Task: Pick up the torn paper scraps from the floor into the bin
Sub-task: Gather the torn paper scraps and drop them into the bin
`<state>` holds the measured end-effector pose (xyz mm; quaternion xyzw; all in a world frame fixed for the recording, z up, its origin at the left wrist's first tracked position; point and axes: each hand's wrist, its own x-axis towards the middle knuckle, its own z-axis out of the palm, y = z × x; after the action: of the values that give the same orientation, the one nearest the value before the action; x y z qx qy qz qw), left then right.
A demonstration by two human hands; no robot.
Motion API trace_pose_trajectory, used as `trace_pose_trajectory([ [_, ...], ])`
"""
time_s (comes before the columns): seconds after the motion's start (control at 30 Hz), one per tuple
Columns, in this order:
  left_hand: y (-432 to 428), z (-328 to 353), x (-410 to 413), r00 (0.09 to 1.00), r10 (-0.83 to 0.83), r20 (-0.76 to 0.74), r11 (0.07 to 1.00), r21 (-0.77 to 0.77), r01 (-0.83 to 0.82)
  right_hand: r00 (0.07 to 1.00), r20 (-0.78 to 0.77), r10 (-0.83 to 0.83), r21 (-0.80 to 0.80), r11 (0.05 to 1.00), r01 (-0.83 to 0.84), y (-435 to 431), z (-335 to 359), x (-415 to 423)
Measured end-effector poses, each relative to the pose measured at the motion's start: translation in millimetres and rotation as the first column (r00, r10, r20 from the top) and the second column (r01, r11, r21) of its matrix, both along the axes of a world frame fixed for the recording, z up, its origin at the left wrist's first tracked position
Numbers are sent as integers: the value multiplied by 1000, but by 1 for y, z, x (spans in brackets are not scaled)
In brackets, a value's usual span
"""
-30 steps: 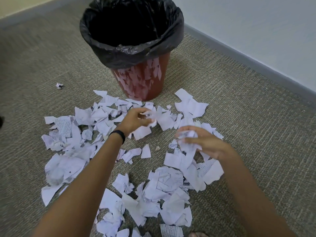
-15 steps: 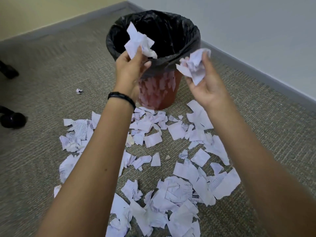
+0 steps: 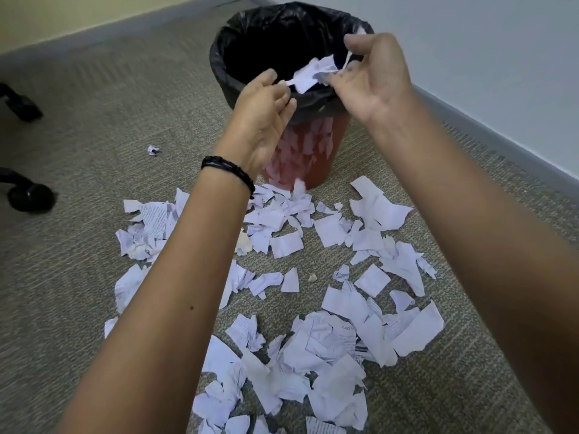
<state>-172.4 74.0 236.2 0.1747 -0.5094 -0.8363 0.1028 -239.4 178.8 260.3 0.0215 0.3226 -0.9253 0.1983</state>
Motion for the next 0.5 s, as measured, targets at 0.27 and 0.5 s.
trace_pose_trajectory([
  [0.27,-4,-4,15,985,-128,-117,985,-128,113,983,-171,67,243,970,-24,12,-18,24],
  [0.5,-13,-33,37,985,-174,15,878,-451,162,854,-254,454,699,697,-162,38,-84,79],
])
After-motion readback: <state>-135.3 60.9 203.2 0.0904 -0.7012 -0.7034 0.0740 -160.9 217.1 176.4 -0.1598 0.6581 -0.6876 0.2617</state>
